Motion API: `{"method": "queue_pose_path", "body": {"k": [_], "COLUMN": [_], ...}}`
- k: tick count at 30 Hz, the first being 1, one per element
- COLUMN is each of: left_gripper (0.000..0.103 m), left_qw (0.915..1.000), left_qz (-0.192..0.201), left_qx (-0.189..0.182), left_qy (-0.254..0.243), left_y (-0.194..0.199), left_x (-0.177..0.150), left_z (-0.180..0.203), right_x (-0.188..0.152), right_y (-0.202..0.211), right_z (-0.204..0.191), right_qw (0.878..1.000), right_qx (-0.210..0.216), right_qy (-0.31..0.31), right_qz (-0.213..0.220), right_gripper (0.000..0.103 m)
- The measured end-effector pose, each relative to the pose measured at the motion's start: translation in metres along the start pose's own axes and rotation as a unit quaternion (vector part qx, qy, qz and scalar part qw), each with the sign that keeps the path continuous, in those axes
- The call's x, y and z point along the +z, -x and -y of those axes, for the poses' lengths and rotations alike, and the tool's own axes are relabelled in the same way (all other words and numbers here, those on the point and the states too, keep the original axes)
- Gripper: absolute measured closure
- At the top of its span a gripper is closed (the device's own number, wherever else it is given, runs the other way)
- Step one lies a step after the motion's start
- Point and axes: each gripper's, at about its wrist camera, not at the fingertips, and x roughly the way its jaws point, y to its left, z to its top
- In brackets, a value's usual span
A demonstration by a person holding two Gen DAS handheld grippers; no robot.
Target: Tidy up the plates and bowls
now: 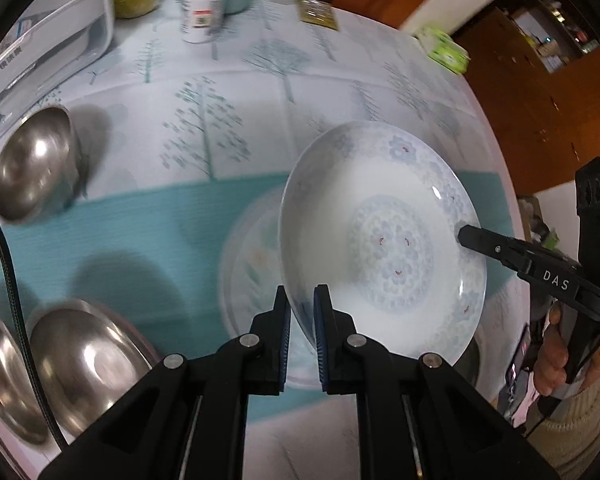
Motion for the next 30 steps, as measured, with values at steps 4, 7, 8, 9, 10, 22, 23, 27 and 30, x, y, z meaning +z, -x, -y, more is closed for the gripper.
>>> {"method": "queue_pose_path", "body": {"k": [4, 7, 8, 9, 10, 22, 23, 27, 30], "left_gripper": [0.094, 0.094, 0.094, 0.094, 0.094, 0.093, 0.093, 0.092, 0.092], "left_qw": [1.0, 1.0, 0.9999, 0.9999, 0.9999, 0.9992, 0.9991, 0.9988, 0.9986], "left_qz": [0.0, 0.0, -0.001, -0.002, -0.004, -0.038, -0.039, -0.035, -0.028], "left_qx": [-0.009, -0.008, -0.007, -0.006, -0.006, 0.007, 0.014, 0.029, 0.04], "left_qy": [-0.002, -0.004, -0.008, -0.01, -0.012, -0.012, -0.013, -0.017, -0.021], "left_y": [0.004, 0.004, 0.003, 0.001, 0.0, -0.051, -0.056, -0.067, -0.073], "left_x": [-0.04, -0.07, -0.082, -0.091, -0.099, -0.185, -0.19, -0.196, -0.198], "left_z": [0.031, 0.051, 0.06, 0.065, 0.071, 0.12, 0.124, 0.136, 0.141], "right_x": [-0.038, -0.072, -0.082, -0.093, -0.105, -0.196, -0.2, -0.209, -0.211], "right_y": [0.027, 0.043, 0.046, 0.05, 0.054, 0.057, 0.055, 0.05, 0.046], "right_z": [0.015, 0.028, 0.032, 0.038, 0.044, 0.097, 0.1, 0.114, 0.123], "right_qw": [1.0, 1.0, 1.0, 1.0, 1.0, 0.999, 0.999, 0.999, 0.999], "right_qx": [-0.002, -0.003, -0.001, 0.002, 0.003, -0.02, -0.02, -0.029, -0.026], "right_qy": [0.004, 0.007, 0.006, 0.005, 0.006, 0.006, 0.005, -0.001, -0.009], "right_qz": [0.005, 0.003, 0.001, -0.002, -0.004, -0.038, -0.041, -0.044, -0.045], "right_gripper": [0.097, 0.097, 0.097, 0.097, 0.097, 0.096, 0.096, 0.096, 0.096]}}
